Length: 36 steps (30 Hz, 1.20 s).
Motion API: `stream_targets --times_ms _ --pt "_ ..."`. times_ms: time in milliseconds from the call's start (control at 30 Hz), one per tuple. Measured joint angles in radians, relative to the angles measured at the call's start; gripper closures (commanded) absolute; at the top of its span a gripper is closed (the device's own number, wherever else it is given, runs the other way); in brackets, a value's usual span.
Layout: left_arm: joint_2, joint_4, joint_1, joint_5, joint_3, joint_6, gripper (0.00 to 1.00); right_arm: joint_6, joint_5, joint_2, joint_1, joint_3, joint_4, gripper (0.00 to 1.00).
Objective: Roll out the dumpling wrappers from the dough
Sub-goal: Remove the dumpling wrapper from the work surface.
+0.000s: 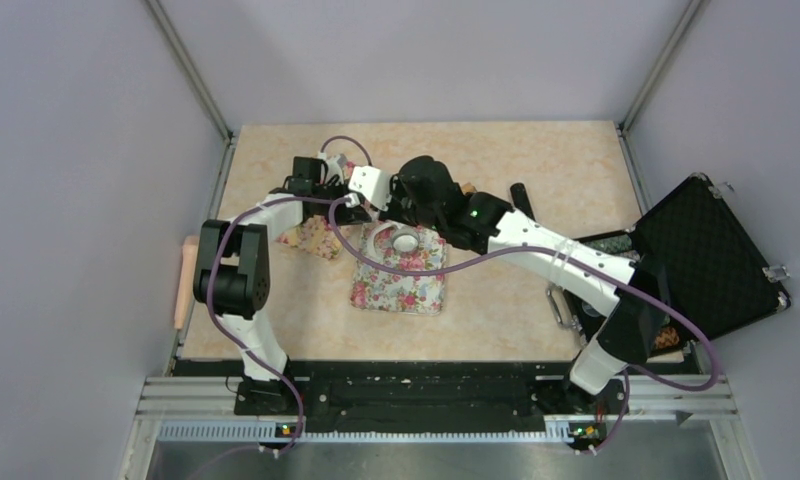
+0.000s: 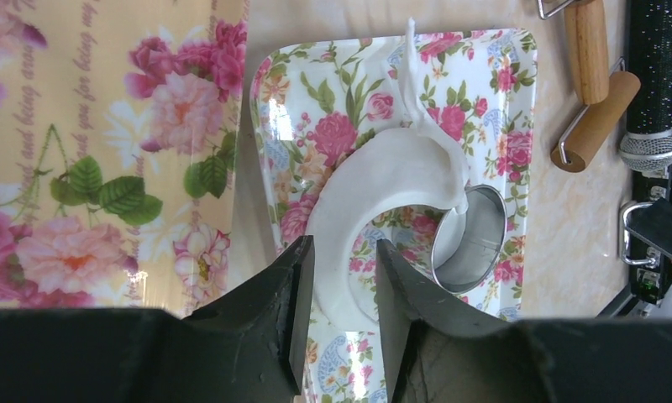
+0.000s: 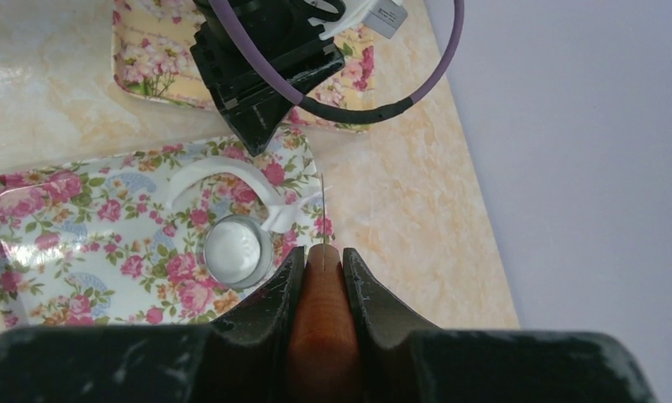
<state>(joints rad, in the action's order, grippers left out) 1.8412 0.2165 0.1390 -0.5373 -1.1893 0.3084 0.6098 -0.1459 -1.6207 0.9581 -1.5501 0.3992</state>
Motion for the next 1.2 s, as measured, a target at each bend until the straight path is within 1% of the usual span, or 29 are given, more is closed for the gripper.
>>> stream_targets --times_ms 67,200,300,400,567,733,1033,1200 --pt "0.0 0.0 0.0 -0.017 0.0 -0.001 0.54 0.005 -0.004 -0.011 -0.002 0.0 -0.002 1.0" --pt "0.0 0.018 0.0 -0.063 -0.006 -0.012 0.53 0.008 0.023 -0.029 -0.012 -0.004 0.029 1.0" --pt "0.0 0.023 0.0 -0.065 -0.011 -0.02 0.52 0.008 0.08 -0.045 -0.013 -0.037 0.106 1.0" --pt "0.0 0.02 -0.005 -0.067 -0.011 -0.018 0.52 0.043 0.115 -0.073 -0.001 -0.092 0.174 1.0" --pt "0.001 0.019 -0.032 -0.077 -0.011 -0.003 0.52 0.161 0.105 -0.117 0.037 -0.138 0.25 1.0" --pt "0.003 0.015 -0.058 -0.08 -0.011 0.004 0.52 0.298 0.067 -0.213 0.068 -0.241 0.352 1.0" --pt "0.036 0.014 -0.085 -0.086 -0.011 0.008 0.52 0.515 -0.004 -0.344 0.134 -0.374 0.454 1.0" --pt "0.038 0.011 -0.086 -0.086 -0.011 0.009 0.52 0.599 -0.022 -0.399 0.161 -0.384 0.505 1.0"
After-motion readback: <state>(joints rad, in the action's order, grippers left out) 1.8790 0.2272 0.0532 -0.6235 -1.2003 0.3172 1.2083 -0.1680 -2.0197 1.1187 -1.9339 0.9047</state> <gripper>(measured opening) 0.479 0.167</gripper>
